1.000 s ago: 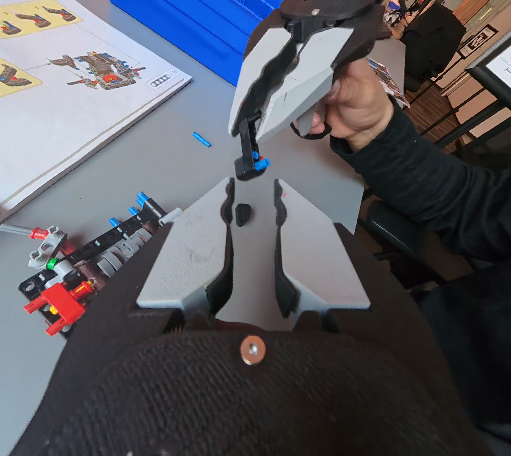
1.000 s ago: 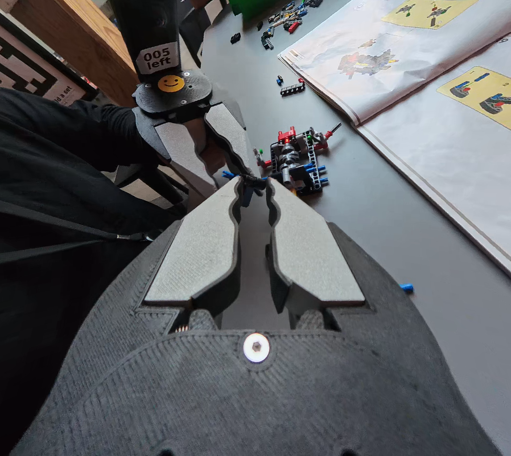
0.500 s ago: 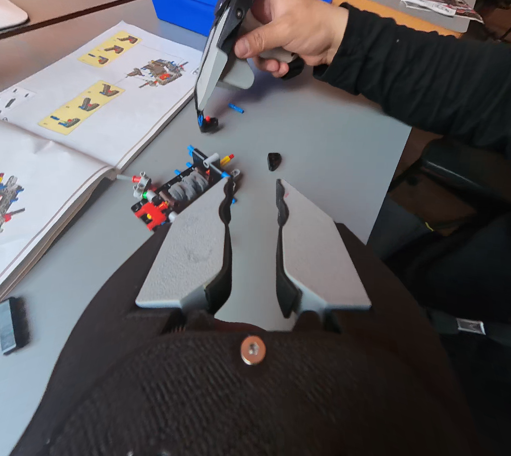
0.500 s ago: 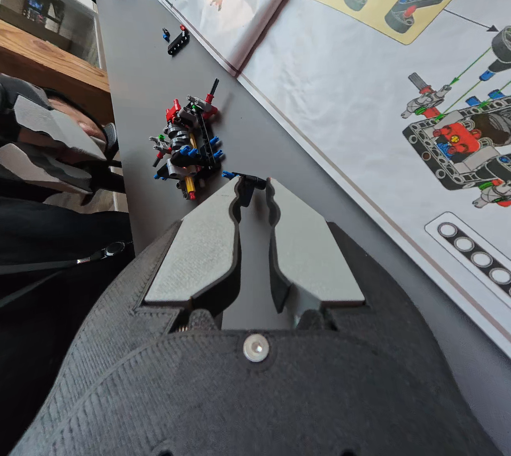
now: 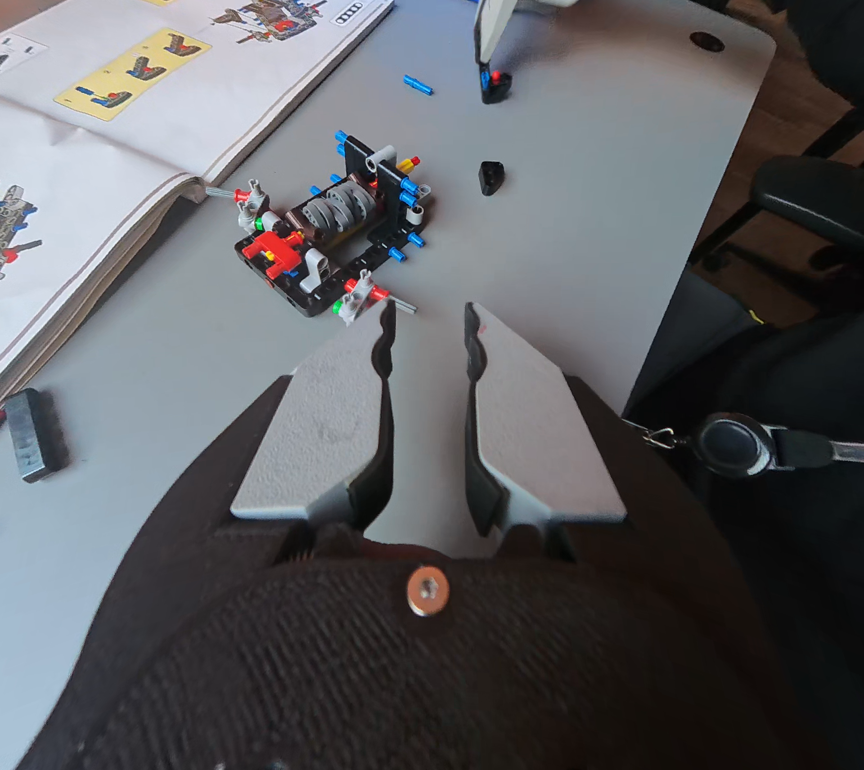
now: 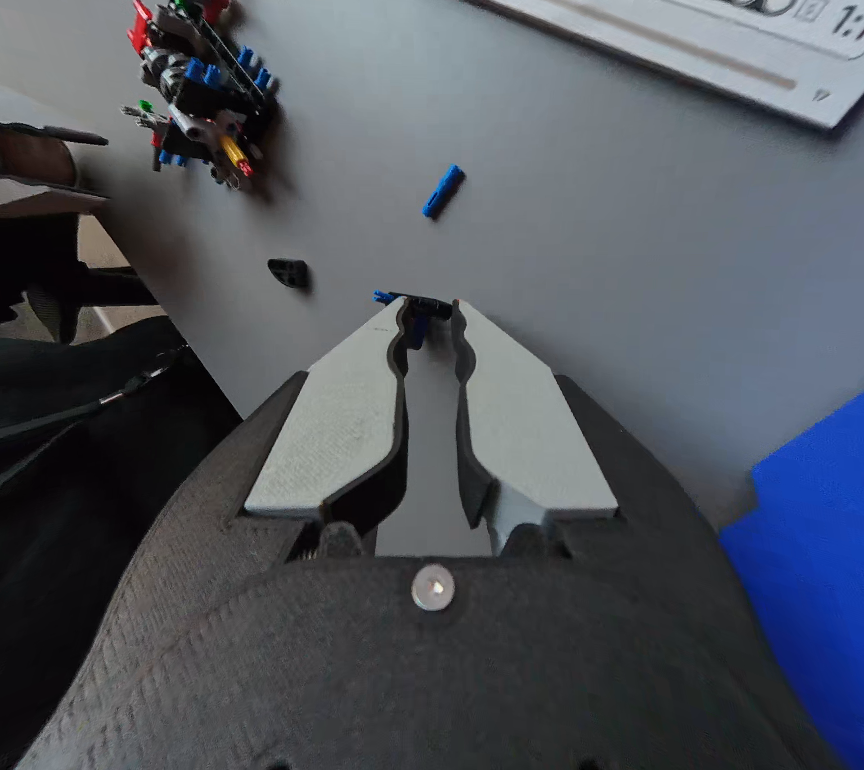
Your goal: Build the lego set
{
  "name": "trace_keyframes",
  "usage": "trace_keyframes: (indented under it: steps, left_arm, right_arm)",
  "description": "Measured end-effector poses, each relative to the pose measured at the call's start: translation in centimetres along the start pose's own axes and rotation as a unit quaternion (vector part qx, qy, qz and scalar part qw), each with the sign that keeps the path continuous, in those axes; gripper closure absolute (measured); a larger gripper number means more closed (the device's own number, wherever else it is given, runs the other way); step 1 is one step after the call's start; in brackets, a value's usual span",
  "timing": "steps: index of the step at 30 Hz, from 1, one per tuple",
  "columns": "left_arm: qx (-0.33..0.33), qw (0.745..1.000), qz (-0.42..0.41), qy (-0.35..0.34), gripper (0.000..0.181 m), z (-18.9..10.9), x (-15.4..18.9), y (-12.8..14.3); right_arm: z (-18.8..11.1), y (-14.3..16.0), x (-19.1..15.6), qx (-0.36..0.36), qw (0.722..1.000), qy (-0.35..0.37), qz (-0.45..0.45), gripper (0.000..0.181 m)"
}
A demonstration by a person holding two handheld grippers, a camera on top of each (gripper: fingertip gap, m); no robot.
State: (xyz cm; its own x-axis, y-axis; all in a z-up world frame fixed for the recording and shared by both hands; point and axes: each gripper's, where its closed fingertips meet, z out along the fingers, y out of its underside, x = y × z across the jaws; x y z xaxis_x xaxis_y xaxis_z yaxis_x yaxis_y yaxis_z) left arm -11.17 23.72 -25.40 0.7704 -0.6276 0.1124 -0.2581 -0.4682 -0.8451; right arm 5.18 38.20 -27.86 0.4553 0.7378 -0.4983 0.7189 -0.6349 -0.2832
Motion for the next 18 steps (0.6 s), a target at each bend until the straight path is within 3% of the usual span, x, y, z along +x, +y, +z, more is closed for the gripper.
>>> trace_keyframes:
  steps: [2,18]
  left_arm:
    - [-0.001,1.0,0.005,-0.002,0.155,-0.2,0.1,0.2]
    - [0.0,1.0,-0.011,0.0,0.156,-0.5,-0.3,0.7]
  right_arm:
    - [0.2,0.3,-0.4,0.018,1.0,-0.016,0.006,0.168]
    - [-2.5,2.1,1.9,0.038,0.996,0.08,-0.02,0.156]
